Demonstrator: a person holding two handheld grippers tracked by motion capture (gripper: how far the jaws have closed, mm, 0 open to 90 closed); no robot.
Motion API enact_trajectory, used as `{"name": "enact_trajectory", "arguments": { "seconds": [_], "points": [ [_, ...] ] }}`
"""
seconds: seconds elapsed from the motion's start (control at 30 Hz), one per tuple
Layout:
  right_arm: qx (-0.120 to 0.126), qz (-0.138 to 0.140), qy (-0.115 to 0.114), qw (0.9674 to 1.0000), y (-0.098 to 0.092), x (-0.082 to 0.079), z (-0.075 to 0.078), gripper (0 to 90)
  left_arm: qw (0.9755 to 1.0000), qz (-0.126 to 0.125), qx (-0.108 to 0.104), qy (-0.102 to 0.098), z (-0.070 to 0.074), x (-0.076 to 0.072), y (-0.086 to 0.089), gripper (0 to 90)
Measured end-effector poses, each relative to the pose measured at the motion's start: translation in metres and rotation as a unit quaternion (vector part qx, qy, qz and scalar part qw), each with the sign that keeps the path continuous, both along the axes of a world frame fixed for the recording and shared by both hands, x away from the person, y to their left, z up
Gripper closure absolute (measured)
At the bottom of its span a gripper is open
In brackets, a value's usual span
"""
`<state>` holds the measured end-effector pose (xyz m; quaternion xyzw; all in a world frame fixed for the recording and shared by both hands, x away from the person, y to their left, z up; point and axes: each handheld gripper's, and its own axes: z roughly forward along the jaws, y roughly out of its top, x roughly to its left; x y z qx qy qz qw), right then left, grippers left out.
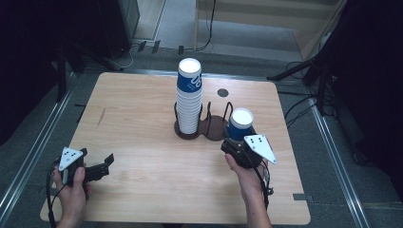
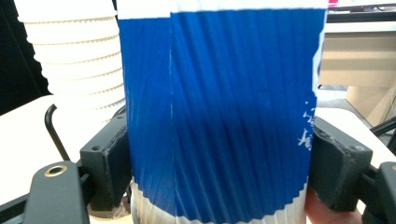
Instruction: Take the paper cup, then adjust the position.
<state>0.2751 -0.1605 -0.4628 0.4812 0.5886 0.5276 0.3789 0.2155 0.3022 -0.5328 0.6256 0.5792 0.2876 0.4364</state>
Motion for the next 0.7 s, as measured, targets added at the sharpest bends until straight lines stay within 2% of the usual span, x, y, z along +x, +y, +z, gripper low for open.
{"name": "enact_trajectory", "arguments": {
  "seconds": [0.07,0.17,0.37,0.47,0.5,0.6,0.7],
  "points": [
    [0.006,-0.003,-0.001,1.0000,-0.001,-0.003,-0.001,19.6,0.9998,-0.017,0.009,-0.002,0.008,0.002,-0.009,0.0],
    [0.004,-0.003,-0.001,1.0000,0.000,-0.006,-0.003,19.6,0.9997,-0.025,0.007,-0.005,0.012,0.004,-0.016,0.0],
    [-0.004,-0.001,0.002,1.0000,0.005,-0.008,-0.009,19.6,0.9980,-0.059,-0.008,-0.021,0.030,0.016,-0.044,0.0],
    [-0.005,0.003,0.005,1.0000,0.009,-0.009,-0.013,19.6,0.9970,-0.071,-0.007,-0.030,0.037,0.020,-0.053,0.0],
    [-0.010,0.006,0.005,0.9999,0.011,-0.009,-0.015,19.5,0.9957,-0.085,-0.001,-0.037,0.044,0.025,-0.061,0.0],
    [-0.014,0.013,0.011,0.9998,0.017,-0.010,-0.019,19.5,0.9935,-0.105,0.005,-0.042,0.052,0.029,-0.071,0.0],
    [-0.020,0.021,0.013,0.9995,0.022,-0.011,-0.021,19.5,0.9924,-0.115,0.002,-0.043,0.053,0.030,-0.075,0.0]
  ]
}}
